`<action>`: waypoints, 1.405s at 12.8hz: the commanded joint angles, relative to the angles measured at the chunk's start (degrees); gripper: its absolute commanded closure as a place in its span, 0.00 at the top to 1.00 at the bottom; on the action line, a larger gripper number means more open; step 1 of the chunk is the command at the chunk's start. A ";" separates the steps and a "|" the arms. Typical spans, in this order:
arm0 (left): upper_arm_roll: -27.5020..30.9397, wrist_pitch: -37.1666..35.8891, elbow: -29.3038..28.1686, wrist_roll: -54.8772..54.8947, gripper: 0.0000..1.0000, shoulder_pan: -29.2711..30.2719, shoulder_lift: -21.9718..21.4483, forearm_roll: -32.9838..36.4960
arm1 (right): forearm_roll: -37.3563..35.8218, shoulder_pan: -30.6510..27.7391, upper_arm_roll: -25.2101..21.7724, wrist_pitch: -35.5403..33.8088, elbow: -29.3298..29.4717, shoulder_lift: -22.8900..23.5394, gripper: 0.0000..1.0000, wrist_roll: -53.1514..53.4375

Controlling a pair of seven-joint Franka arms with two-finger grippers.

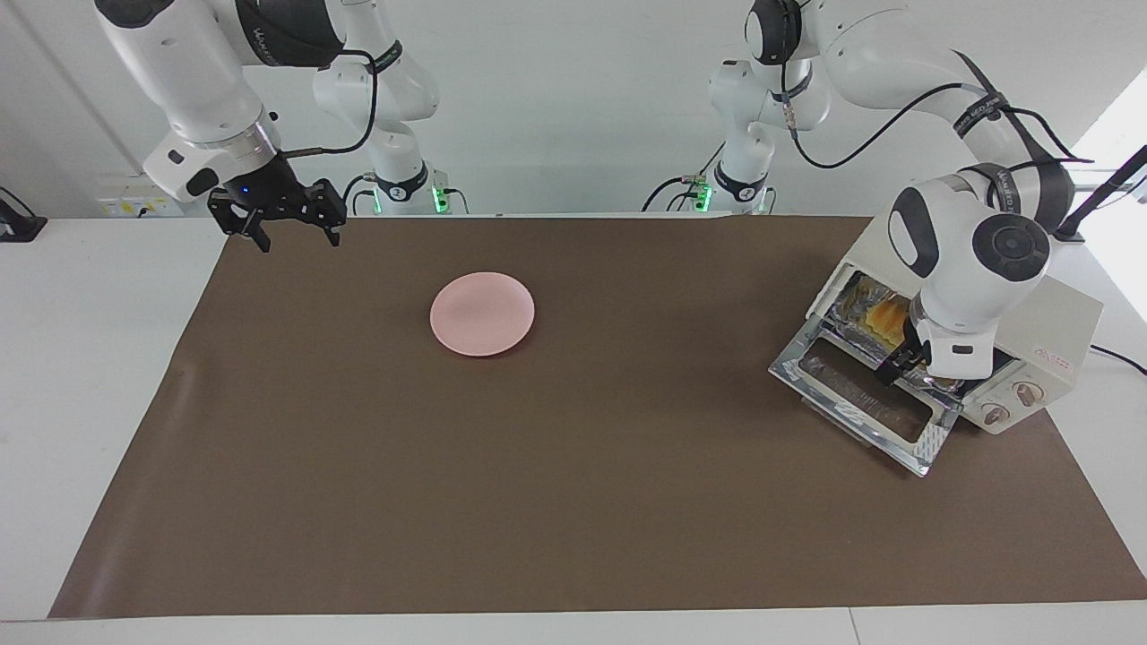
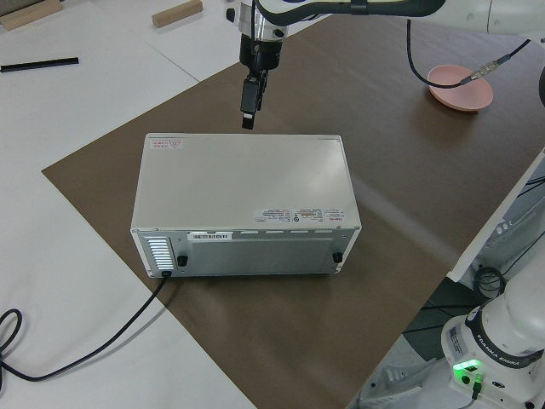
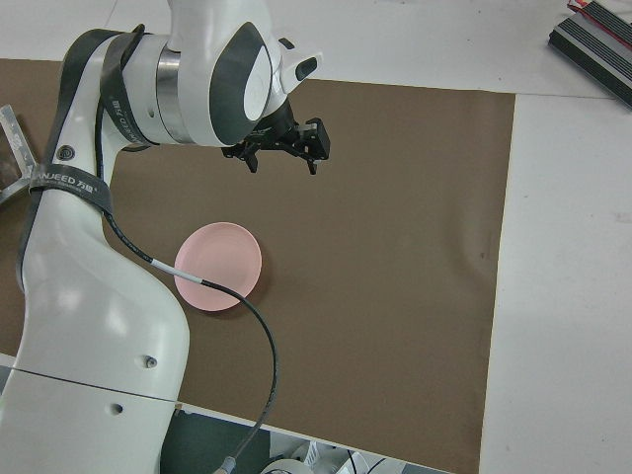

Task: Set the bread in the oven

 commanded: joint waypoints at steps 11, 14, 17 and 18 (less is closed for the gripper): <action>-14.29 -24.76 0.12 31.37 1.00 8.32 -19.55 -0.84 | -0.59 -0.52 0.30 -0.39 -1.02 -1.18 1.00 -0.62; -33.15 -24.60 -0.06 31.28 1.00 25.40 -20.88 -0.49 | -0.59 -0.44 0.30 -0.39 -1.02 -1.18 1.00 -0.53; -33.51 -25.04 -0.58 31.19 1.00 25.50 -22.98 -0.49 | -0.59 -0.52 0.30 -0.39 -1.02 -1.18 1.00 -0.53; -33.59 -24.17 -1.54 31.10 1.00 25.41 -23.16 -0.49 | -0.59 -0.52 0.39 -0.39 -1.02 -1.18 1.00 -0.53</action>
